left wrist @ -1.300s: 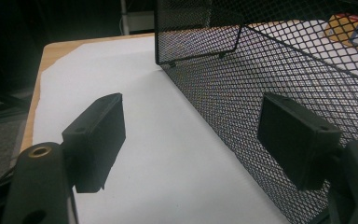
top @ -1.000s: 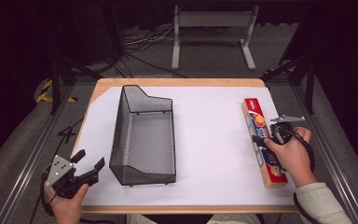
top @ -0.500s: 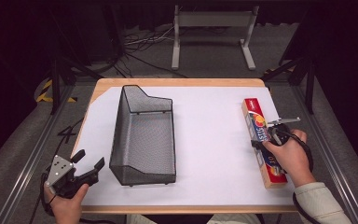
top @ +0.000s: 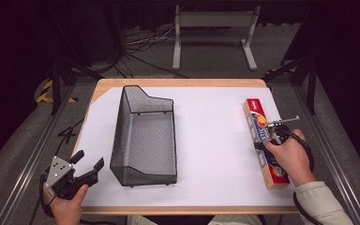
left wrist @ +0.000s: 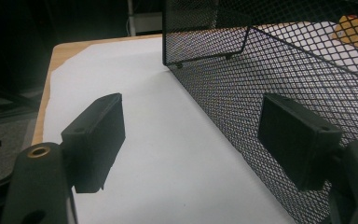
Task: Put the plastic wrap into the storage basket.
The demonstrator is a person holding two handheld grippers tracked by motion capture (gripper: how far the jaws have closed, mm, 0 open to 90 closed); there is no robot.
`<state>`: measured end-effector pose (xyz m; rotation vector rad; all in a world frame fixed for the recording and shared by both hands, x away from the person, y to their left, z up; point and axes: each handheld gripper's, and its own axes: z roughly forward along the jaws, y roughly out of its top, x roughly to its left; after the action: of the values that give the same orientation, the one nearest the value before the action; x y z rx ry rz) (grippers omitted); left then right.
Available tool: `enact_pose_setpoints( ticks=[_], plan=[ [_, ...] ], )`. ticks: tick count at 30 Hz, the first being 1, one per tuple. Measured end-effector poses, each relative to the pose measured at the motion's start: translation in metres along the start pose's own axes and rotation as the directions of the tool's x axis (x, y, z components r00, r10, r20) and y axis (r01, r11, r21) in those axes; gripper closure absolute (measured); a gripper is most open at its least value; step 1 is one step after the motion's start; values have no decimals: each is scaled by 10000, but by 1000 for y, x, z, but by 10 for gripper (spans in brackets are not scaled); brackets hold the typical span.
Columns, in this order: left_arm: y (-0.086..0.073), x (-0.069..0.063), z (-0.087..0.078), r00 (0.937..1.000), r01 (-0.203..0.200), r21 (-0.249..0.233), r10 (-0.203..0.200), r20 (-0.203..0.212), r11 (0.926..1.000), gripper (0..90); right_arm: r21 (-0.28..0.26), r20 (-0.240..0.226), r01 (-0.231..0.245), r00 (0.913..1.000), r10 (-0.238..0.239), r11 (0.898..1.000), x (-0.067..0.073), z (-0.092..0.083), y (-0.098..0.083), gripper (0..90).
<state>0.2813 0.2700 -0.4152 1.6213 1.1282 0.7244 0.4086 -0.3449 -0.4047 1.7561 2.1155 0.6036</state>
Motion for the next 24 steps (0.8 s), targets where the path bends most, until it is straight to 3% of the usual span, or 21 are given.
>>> enact_pose_setpoints(
  ticks=[2, 6, 14, 18, 24],
  plan=[
    [0, 0, 0, 10000, -1, -3, 1, -28, 10000, 238, -115, 52, -247, 9997, 248, 9996, 0, -3, -1, 377],
    [0, 0, 0, 10000, 19, -13, -19, -66, 10000, 238, -169, -268, -402, 9988, 398, 9990, 0, -5, -2, 392],
    [0, 0, 0, 9999, 22, -23, -22, -111, 10000, 238, -1053, -471, -543, 9977, 495, 9930, 1, -18, -1, 396],
    [0, 1, -1, 9999, 5, -40, -5, -111, 10000, 238, -1567, -452, -295, 9987, 226, 9872, 2, -28, 0, 396],
    [-1, 0, -2, 9998, 60, -45, -61, -178, 10000, 238, -2037, -730, -383, 9970, 238, 9783, 6, -44, 2, 395]
  ],
)
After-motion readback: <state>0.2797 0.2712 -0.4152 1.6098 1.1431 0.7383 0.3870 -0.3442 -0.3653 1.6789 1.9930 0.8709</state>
